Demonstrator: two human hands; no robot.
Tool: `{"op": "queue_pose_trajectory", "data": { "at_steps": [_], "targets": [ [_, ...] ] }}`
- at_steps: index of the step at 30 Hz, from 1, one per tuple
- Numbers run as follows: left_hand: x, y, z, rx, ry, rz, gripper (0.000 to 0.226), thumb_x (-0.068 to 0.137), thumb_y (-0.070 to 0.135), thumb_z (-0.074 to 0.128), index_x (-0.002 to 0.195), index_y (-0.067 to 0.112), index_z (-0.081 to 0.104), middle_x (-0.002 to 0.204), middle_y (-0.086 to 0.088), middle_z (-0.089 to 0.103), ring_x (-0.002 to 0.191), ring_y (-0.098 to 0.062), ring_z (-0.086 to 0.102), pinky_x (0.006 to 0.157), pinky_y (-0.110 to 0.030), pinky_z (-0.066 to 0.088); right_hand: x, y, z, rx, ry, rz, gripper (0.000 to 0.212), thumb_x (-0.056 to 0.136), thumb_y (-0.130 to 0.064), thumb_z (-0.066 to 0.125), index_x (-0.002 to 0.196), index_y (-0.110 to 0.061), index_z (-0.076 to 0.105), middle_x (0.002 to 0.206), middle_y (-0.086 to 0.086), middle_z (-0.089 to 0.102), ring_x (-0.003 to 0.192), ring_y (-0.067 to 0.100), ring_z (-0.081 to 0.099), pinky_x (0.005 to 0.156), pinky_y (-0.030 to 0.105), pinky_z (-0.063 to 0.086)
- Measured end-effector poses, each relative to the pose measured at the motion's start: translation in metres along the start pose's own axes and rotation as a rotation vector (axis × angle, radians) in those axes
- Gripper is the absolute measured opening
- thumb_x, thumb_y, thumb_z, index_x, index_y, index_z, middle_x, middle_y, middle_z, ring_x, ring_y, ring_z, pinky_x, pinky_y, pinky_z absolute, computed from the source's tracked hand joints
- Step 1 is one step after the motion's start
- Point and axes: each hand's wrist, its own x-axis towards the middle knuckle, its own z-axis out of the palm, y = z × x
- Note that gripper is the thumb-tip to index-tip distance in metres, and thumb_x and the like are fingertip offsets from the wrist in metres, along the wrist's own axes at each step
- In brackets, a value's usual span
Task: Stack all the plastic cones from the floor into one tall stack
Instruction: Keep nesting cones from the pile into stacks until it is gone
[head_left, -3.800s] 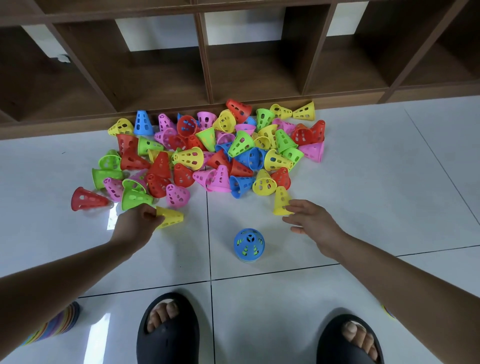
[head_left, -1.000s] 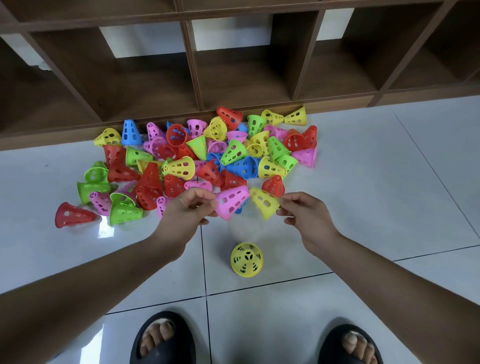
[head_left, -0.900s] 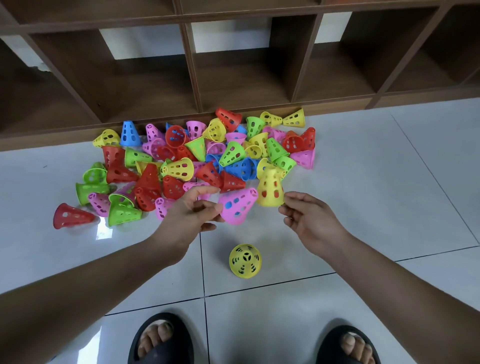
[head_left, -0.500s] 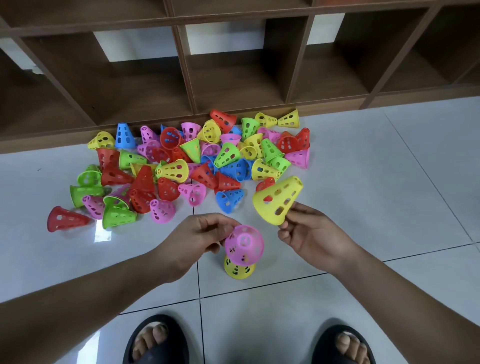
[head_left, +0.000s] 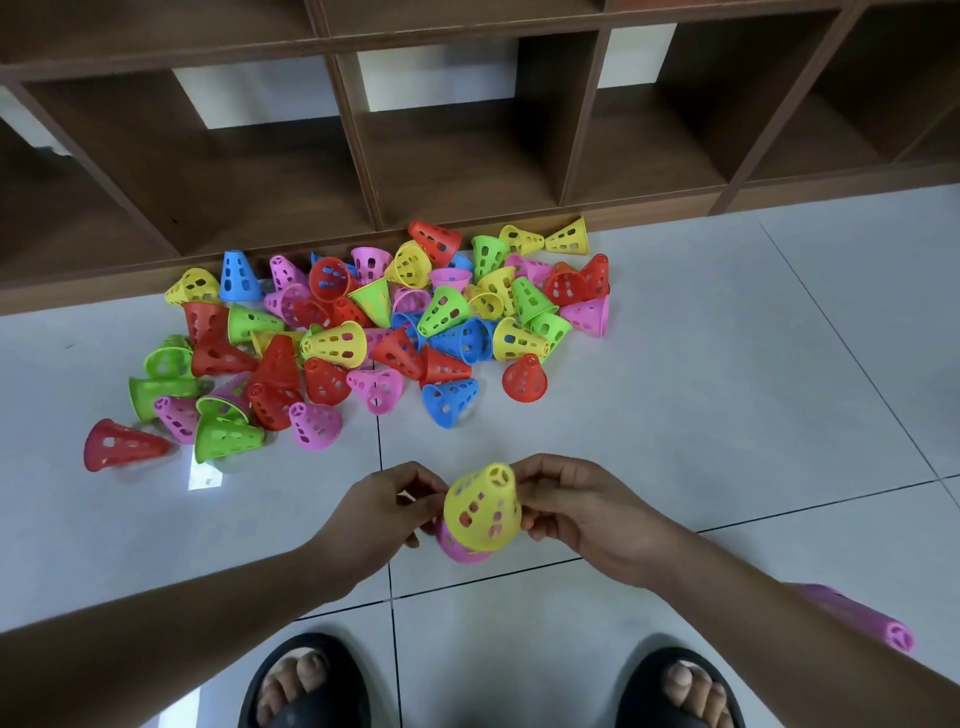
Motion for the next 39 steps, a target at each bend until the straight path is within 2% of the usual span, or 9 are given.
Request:
{"op": "queue_pose_trajectory", "data": {
  "at_steps": [12,15,18,20,23,27,30,33,39],
  "targets": [
    [0.042,0.002,-0.016,0.029,0.051,-0.034,0.008,0.101,0.019,0.067,0.102,0.021,0.075,0.096,0.002,0.078,0.088,-0.015,0.077,0.072,-0.032,0.055,0.028,0.011,-0.009,-0.414,0.154,0.102,0.016,0.098,-0.006,0.064,0.112,-0.011,0.07,0.1,0.017,0.077,0.084,0.023,0.076,0.074,0.033,0.059],
    [0.06,0.006,-0.016,-0.021,0.092,-0.012,0.012,0.1,0.02,0.068,0.109,0.027,0.071,0.103,-0.001,0.076,0.096,-0.02,0.077,0.077,-0.034,0.059,0.049,0.006,-0.024,-0.569,0.266,0.037,0.013,0.098,-0.01,0.066,0.108,-0.017,0.071,0.1,0.005,0.073,0.079,0.017,0.076,0.069,0.033,0.058],
    [0.076,0.011,-0.013,-0.025,0.128,0.032,0.027,0.098,0.024,0.068,0.119,0.041,0.066,0.106,0.004,0.074,0.101,-0.02,0.074,0.083,-0.036,0.061,0.072,-0.005,-0.04,-0.874,0.401,-0.091,0.025,0.095,-0.012,0.067,0.117,-0.023,0.071,0.115,-0.003,0.069,0.088,0.016,0.069,0.082,0.029,0.051],
    [0.082,0.016,-0.01,0.012,0.139,0.061,0.039,0.097,0.025,0.068,0.129,0.047,0.062,0.114,0.008,0.071,0.102,-0.014,0.072,0.089,-0.036,0.061,0.086,-0.015,-0.051,-1.083,0.465,-0.198,0.039,0.092,-0.011,0.067,0.13,-0.022,0.067,0.127,0.001,0.061,0.093,0.019,0.066,0.089,0.027,0.049],
    [0.09,0.019,-0.006,0.078,0.118,0.074,0.048,0.098,0.029,0.069,0.139,0.05,0.056,0.121,0.01,0.068,0.1,-0.01,0.071,0.089,-0.034,0.059,0.101,-0.026,-0.062,-1.267,0.459,-0.302,0.054,0.09,-0.01,0.065,0.142,-0.023,0.058,0.143,0.002,0.048,0.096,0.03,0.07,0.091,0.042,0.057],
    [0.097,0.018,-0.006,0.228,0.045,0.034,0.058,0.097,0.036,0.069,0.149,0.051,0.048,0.133,0.016,0.063,0.105,-0.009,0.068,0.091,-0.028,0.052,0.108,-0.039,-0.069,-1.535,0.366,-0.217,0.074,0.095,-0.016,0.062,0.161,-0.031,0.033,0.171,-0.007,0.017,0.112,0.033,0.067,0.081,0.034,0.052],
    [0.1,0.015,-0.009,0.249,0.024,0.015,0.061,0.096,0.037,0.07,0.152,0.05,0.047,0.14,0.018,0.059,0.11,-0.006,0.067,0.095,-0.029,0.052,0.111,-0.042,-0.075,-1.646,0.291,-0.172,0.08,0.098,-0.019,0.059,0.166,-0.035,0.02,0.175,-0.012,0.004,0.125,0.033,0.06,0.091,0.036,0.052],
    [0.097,0.015,-0.011,0.221,0.031,0.007,0.053,0.097,0.033,0.069,0.146,0.046,0.055,0.135,0.015,0.065,0.111,-0.004,0.068,0.088,-0.025,0.051,0.109,-0.041,-0.08,-1.643,0.288,-0.163,0.08,0.097,-0.016,0.058,0.165,-0.036,0.022,0.172,-0.013,0.015,0.124,0.031,0.06,0.094,0.038,0.054],
    [0.083,0.014,-0.017,0.196,0.172,0.051,0.021,0.095,0.026,0.073,0.114,0.034,0.072,0.11,0.018,0.075,0.094,0.007,0.07,0.074,-0.015,0.05,0.102,-0.031,-0.083,-1.639,0.325,-0.281,0.047,0.093,-0.013,0.063,0.137,-0.021,0.049,0.14,-0.001,0.049,0.1,0.035,0.066,0.075,0.038,0.05]
  ]
}}
